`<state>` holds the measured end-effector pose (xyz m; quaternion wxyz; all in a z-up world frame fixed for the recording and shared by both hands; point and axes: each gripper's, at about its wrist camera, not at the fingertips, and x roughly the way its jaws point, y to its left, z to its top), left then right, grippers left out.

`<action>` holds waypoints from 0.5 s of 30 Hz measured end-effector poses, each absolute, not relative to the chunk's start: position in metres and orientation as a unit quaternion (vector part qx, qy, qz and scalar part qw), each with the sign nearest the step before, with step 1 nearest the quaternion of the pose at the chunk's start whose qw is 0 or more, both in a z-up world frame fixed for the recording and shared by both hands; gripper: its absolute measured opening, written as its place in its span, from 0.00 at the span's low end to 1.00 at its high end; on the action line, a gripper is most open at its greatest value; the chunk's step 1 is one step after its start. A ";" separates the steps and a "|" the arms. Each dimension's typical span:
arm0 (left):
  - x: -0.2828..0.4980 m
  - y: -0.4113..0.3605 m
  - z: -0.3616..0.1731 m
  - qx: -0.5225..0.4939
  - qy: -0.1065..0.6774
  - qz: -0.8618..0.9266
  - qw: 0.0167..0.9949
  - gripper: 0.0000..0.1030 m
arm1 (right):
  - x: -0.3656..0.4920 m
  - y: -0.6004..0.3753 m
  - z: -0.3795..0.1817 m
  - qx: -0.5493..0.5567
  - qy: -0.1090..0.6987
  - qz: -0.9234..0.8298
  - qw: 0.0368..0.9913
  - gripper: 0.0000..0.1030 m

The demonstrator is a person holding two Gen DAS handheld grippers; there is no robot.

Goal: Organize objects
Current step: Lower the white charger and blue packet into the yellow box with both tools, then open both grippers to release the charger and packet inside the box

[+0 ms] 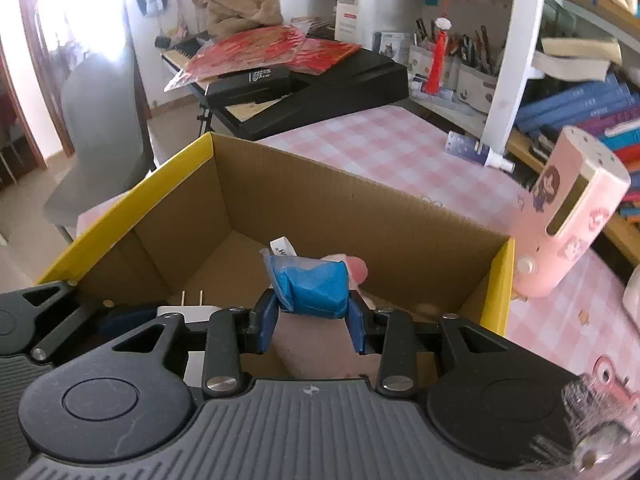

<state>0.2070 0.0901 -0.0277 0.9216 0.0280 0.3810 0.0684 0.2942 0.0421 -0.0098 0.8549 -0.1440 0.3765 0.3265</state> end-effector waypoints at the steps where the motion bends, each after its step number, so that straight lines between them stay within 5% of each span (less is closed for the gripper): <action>1: 0.206 0.089 -0.027 0.033 0.378 0.069 0.923 0.64 | 0.295 0.043 -0.010 -0.145 0.379 0.327 0.854 0.33; 15: 0.194 0.080 -0.018 0.054 0.358 0.062 0.930 0.75 | 0.307 0.049 -0.021 -0.152 0.416 0.323 0.837 0.30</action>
